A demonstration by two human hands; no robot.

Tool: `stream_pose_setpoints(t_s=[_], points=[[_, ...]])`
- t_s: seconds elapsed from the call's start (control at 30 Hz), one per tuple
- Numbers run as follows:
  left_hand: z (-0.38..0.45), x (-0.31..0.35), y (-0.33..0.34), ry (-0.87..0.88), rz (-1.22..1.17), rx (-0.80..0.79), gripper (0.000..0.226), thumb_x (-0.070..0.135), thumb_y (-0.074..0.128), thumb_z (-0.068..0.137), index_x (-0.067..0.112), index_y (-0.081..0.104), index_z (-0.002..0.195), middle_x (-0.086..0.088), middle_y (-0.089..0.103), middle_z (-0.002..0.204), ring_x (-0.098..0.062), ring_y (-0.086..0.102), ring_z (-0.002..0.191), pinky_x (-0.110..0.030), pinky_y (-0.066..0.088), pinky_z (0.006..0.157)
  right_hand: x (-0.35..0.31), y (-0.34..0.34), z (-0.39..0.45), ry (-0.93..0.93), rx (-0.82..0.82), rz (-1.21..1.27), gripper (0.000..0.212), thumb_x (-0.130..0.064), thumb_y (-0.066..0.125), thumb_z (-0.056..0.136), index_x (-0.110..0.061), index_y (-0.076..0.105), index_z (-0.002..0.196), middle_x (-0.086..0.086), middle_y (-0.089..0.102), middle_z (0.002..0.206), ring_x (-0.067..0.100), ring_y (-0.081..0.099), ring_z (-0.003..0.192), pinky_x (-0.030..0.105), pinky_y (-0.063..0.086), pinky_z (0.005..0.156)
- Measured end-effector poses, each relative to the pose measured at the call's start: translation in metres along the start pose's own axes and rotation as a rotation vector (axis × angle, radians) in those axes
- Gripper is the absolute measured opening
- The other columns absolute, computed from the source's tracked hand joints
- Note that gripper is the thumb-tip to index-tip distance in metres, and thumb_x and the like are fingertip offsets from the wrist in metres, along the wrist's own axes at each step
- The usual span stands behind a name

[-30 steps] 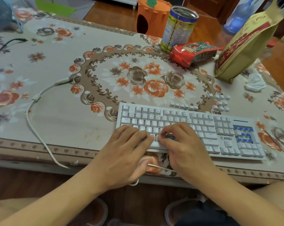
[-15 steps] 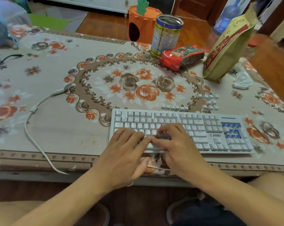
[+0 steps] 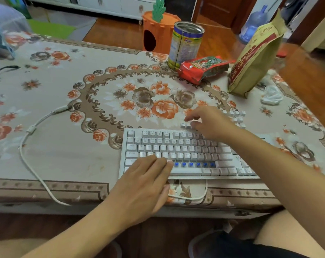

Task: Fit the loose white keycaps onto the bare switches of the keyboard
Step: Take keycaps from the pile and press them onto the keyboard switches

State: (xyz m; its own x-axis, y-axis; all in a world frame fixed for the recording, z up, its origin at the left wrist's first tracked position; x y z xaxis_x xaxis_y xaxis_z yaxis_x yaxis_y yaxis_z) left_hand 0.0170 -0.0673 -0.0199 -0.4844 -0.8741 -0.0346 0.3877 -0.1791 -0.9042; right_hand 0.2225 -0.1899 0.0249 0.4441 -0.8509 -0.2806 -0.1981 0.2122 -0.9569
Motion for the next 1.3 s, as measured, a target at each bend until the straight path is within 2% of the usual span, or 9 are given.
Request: stream_pose_setpoints(t_s=[0.13,0.3,0.4,0.53,0.77,0.87,1.0,1.17,1.3], points=[[-0.001,-0.002,-0.002,0.020,-0.010,-0.018,0.051,0.037,0.051,0.103,0.003,0.056,0.141,-0.013,0.060,0.132,-0.032,0.054,0.120,-0.044,0.046,0.104,-0.004,0.020,0.037,-0.036,-0.133,-0.079,0.022,-0.024,0.073,0.087,-0.024,0.072,0.109,-0.007,0.069,0.105,0.013,0.062,0.098,0.028,0.050,0.085],[-0.003,-0.004,-0.005,0.020,-0.015,-0.005,0.047,0.034,0.051,0.104,0.002,0.058,0.138,-0.013,0.061,0.126,-0.032,0.055,0.116,-0.044,0.048,0.101,-0.008,0.029,0.051,-0.060,-0.143,-0.151,0.013,-0.016,0.073,0.084,-0.026,0.071,0.092,-0.012,0.063,0.085,0.017,0.063,0.089,0.031,0.052,0.077],[-0.003,-0.004,-0.004,-0.013,-0.013,-0.013,0.047,0.034,0.050,0.103,0.003,0.058,0.138,-0.014,0.061,0.125,-0.032,0.055,0.114,-0.045,0.048,0.099,-0.014,0.018,0.049,-0.063,-0.027,-0.102,0.013,-0.018,0.072,0.087,-0.025,0.072,0.098,-0.008,0.064,0.091,0.015,0.062,0.084,0.031,0.051,0.074],[0.003,-0.001,-0.001,-0.074,0.006,-0.038,0.054,0.038,0.049,0.100,0.005,0.054,0.142,-0.012,0.059,0.125,-0.032,0.054,0.112,-0.045,0.043,0.097,-0.040,-0.011,0.019,-0.126,0.161,0.027,0.009,-0.019,0.070,0.090,-0.028,0.068,0.092,-0.003,0.061,0.091,0.017,0.058,0.083,0.036,0.052,0.075],[0.000,-0.009,-0.005,-0.055,-0.015,-0.036,0.050,0.037,0.049,0.102,0.004,0.056,0.139,-0.012,0.060,0.127,-0.032,0.056,0.114,-0.045,0.046,0.099,-0.049,0.010,-0.080,-0.196,0.134,0.271,0.019,-0.014,0.073,0.088,-0.024,0.071,0.104,-0.013,0.062,0.095,0.004,0.061,0.084,0.031,0.055,0.080],[-0.011,-0.011,-0.002,-0.031,-0.028,-0.027,0.049,0.033,0.051,0.104,0.002,0.055,0.142,-0.014,0.059,0.134,-0.033,0.054,0.123,-0.046,0.045,0.107,-0.047,0.027,-0.105,-0.181,0.157,0.270,0.017,-0.018,0.076,0.085,-0.027,0.066,0.096,-0.019,0.061,0.088,0.002,0.060,0.082,0.028,0.054,0.074],[-0.020,-0.010,0.000,-0.039,-0.044,-0.005,0.048,0.031,0.052,0.105,0.002,0.056,0.143,-0.015,0.059,0.140,-0.033,0.053,0.130,-0.047,0.043,0.112,-0.053,0.040,-0.115,-0.252,0.238,0.237,0.011,-0.012,0.076,0.084,-0.019,0.067,0.086,-0.012,0.062,0.086,0.006,0.058,0.085,0.028,0.050,0.074],[-0.024,-0.015,-0.006,-0.063,0.011,0.025,0.045,0.035,0.057,0.099,0.010,0.061,0.137,-0.010,0.061,0.133,-0.031,0.056,0.123,-0.049,0.036,0.110,-0.060,0.041,-0.118,-0.273,0.325,0.212,0.010,-0.007,0.078,0.081,-0.014,0.072,0.084,-0.008,0.067,0.090,0.007,0.061,0.087,0.025,0.051,0.078],[-0.025,-0.021,-0.008,-0.066,0.011,0.047,0.043,0.033,0.058,0.097,0.012,0.062,0.134,-0.009,0.061,0.130,-0.031,0.057,0.120,-0.052,0.037,0.110,-0.070,0.043,-0.119,-0.339,0.353,0.108,0.008,-0.006,0.076,0.083,-0.008,0.074,0.090,-0.001,0.069,0.093,0.015,0.064,0.087,0.029,0.055,0.076]])
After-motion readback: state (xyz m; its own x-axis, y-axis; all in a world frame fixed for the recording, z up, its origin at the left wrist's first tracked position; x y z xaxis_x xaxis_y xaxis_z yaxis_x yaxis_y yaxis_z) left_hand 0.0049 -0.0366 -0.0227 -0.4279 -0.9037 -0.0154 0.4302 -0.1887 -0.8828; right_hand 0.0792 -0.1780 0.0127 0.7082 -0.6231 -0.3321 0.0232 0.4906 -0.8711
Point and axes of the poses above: each hand's wrist, its own z-axis towards the middle knuckle, its own y-axis out of the palm, x = y × z, the point moved 8 cm from there along z, towards the middle knuckle
